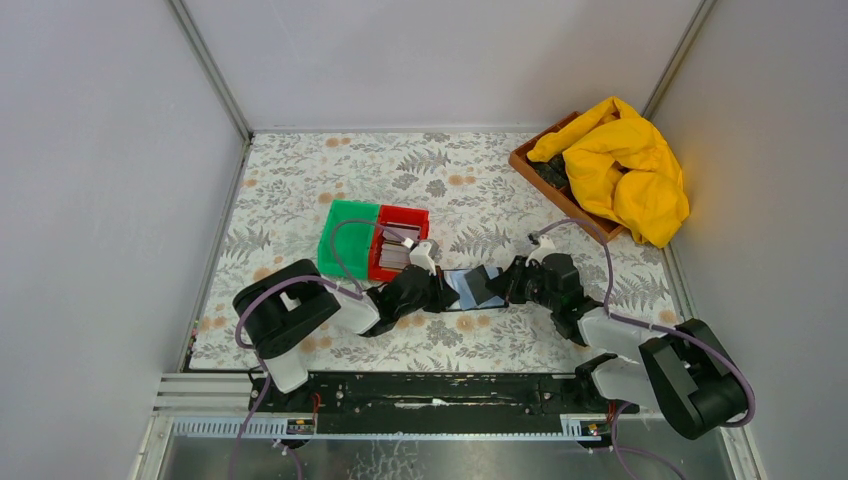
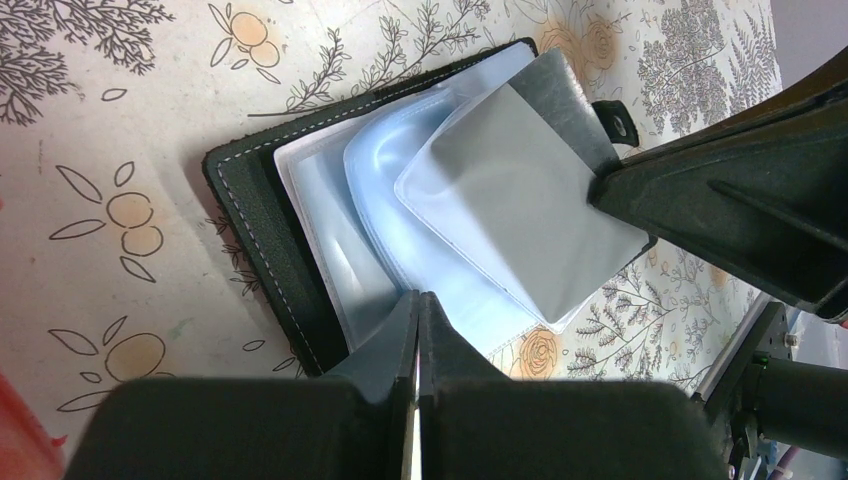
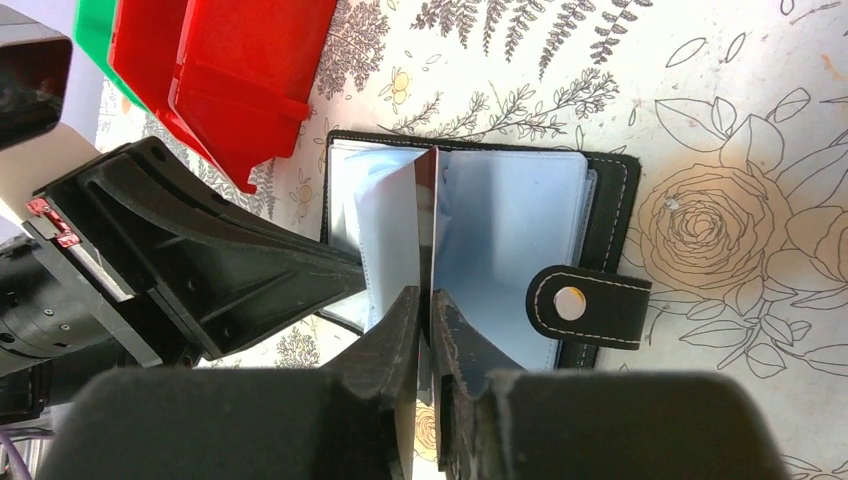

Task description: Take the credit cards out of the card holder

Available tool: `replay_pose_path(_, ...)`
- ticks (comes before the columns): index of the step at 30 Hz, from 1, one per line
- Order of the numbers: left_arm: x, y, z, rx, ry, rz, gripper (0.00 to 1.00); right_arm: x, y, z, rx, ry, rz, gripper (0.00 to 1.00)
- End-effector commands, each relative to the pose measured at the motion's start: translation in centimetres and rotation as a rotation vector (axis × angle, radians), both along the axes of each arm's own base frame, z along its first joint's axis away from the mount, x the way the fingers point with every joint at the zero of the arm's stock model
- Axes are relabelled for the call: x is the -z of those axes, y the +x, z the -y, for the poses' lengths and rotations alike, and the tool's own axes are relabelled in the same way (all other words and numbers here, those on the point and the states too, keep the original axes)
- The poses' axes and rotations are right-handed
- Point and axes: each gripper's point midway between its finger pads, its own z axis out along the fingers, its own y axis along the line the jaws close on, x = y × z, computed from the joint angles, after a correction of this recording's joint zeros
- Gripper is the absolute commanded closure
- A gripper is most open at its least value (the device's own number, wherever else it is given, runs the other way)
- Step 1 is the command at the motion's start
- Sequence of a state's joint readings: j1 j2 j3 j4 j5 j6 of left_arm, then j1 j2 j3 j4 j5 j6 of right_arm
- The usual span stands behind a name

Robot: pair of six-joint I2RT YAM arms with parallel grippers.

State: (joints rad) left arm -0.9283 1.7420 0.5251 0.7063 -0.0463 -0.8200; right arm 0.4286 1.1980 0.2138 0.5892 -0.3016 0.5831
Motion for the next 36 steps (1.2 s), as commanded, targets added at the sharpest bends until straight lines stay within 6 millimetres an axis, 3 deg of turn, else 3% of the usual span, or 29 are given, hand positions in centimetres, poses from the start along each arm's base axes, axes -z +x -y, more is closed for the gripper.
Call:
replay_pose_path(1, 3.4, -1.6, -1.3, 0.036, 0.100, -0.077, 1.00, -1.1, 1.3, 0.8, 0.053, -0.006, 0.067, 0.90)
replay_pose_path(5, 3.5, -1.7, -1.3, 0.040, 0.098, -0.079, 1.00, -1.0, 1.4, 1.2, 0.072, -0.019, 0.072, 1.00)
replay_pose_path(9, 3.5, -1.7, -1.2, 0.044, 0.098, -0.078, 1.00, -1.1, 1.6, 1.7, 0.099, -0.032, 0.084, 1.00)
replay_pose_path(12, 3.5, -1.7, -1.1, 0.048, 0.096, -0.080, 1.00, -1.1, 1.7, 1.9, 0.110, -0.040, 0.090, 0.81)
replay_pose_path(14, 3.5, -1.7, -1.1, 0.048, 0.097, -0.080, 1.00, -1.1, 1.7, 1.9, 0.112, -0.040, 0.089, 0.78)
replay_pose_path(21, 3.7, -1.8, -1.2, 0.050, 0.099, -0.084, 1.00, -1.1, 1.6, 1.7, 0.100, -0.033, 0.087, 0.95)
replay_pose_path(22, 3.6, -1.8, -1.1, 0.051, 0.098, -0.083, 1.00, -1.1, 1.6, 1.7, 0.096, -0.033, 0.086, 0.93)
replay_pose_path(24, 3.7, -1.9, -1.2, 0.051, 0.099, -0.083, 1.00, -0.8, 1.6, 1.6, 0.093, -0.037, 0.075, 0.78)
replay_pose_path(26, 2.9, -1.8, -1.2, 0.046, 0.075, -0.064, 1.00, -0.5, 1.6, 1.7, 0.100, -0.044, 0.063, 0.65)
replay_pose_path(28, 1.2, -1.6, -1.4, 0.029, 0.035, -0.032, 1.00, -0.3, 1.7, 2.0, 0.117, -0.056, 0.056, 0.60)
replay_pose_path(32, -2.3, -1.3, -1.9, 0.014, 0.012, 0.025, 1.00, 0.0, 1.9, 2.5, 0.146, -0.076, 0.047, 0.58)
replay_pose_path(36, -6.8, -1.3, -1.0, 0.037, -0.060, 0.084, 1.00, 0.2, 1.9, 2.5, 0.140, -0.079, 0.038, 0.57)
